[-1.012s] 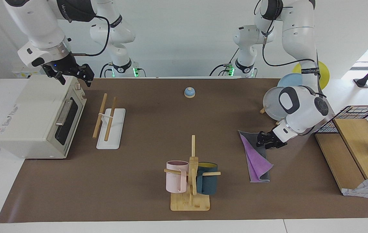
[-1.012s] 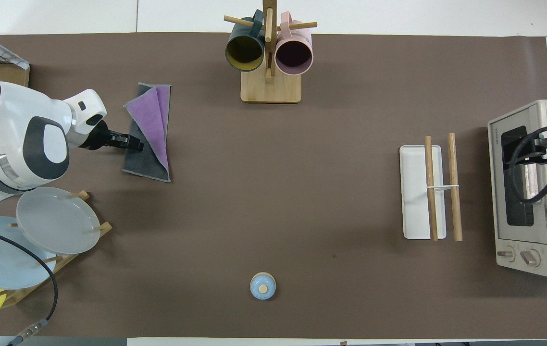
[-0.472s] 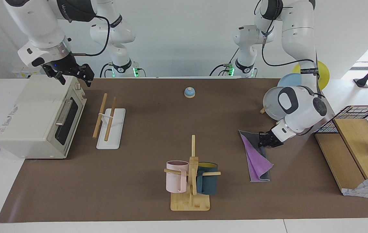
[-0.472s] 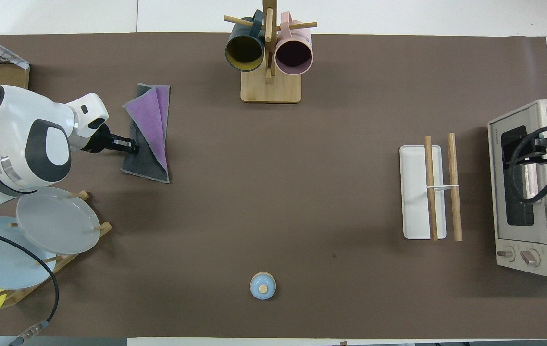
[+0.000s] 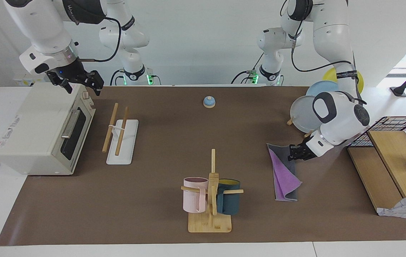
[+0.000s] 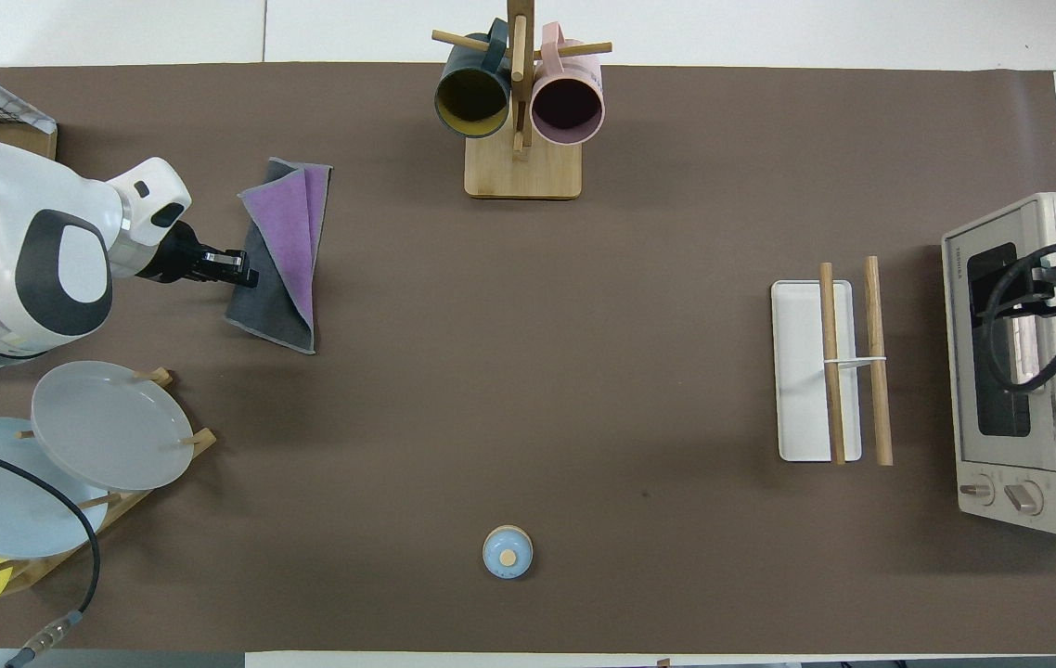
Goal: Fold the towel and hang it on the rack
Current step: 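Grasp the folded towel with the left gripper and lift it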
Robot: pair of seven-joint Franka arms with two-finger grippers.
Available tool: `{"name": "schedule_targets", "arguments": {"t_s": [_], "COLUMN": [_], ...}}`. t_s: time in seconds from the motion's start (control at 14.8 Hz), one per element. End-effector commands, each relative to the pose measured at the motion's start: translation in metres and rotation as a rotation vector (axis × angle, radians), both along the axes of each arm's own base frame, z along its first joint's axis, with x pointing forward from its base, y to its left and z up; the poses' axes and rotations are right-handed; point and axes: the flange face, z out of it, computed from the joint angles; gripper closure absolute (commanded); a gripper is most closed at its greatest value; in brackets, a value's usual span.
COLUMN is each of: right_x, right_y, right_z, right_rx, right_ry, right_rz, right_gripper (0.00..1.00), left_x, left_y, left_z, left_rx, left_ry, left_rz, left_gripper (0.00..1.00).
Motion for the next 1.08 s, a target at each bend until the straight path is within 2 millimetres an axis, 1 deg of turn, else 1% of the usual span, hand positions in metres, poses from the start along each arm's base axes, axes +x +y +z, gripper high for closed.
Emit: {"name": "schedule_targets", "arguments": {"t_s": [0.0, 0.07, 0.27, 0.4, 0.54, 0.81, 0.88, 0.94, 1.01], "right_x": [-0.003, -0.003, -0.003, -0.003, -0.003, -0.006, -0.006, -0.006, -0.008], "right_y": [-0.002, -0.002, 0.002, 0.003, 0.012, 0.011, 0.011, 0.011, 0.015], "right_z": [0.0, 0.0, -0.001, -0.001, -0.001, -0.002, -0.002, -0.002, -0.002], "right_rx": [0.021, 0.021, 0.021, 0.021, 0.021, 0.021, 0.021, 0.021, 0.021], "right_ry": [0.008, 0.008, 0.015, 0.013, 0.014, 0.027, 0.027, 0.029, 0.034], "right_rz": [0.015, 0.015, 0.025, 0.027, 0.044, 0.043, 0.043, 0.043, 0.05], "right_gripper": [0.0, 0.0, 0.0, 0.0, 0.0, 0.0, 0.0, 0.0, 0.0], "left_x": [-0.003, -0.004, -0.007, -0.009, -0.01, -0.021, -0.027, -0.031, -0.034], "left_y": [-0.001, -0.006, -0.02, -0.04, -0.051, -0.059, -0.066, -0.072, -0.073], "left_z": [0.051, 0.07, 0.114, 0.135, 0.154, 0.186, 0.199, 0.206, 0.213], "left_rx": [0.06, 0.098, 0.146, 0.189, 0.202, 0.205, 0.192, 0.185, 0.175], "left_ry": [0.043, 0.052, 0.1, 0.125, 0.159, 0.221, 0.237, 0.252, 0.27], "left_rz": [0.133, 0.182, 0.35, 0.451, 0.601, 0.875, 0.969, 1.053, 1.134], "left_gripper": [1.0, 1.0, 1.0, 1.0, 1.0, 1.0, 1.0, 1.0, 1.0]}}
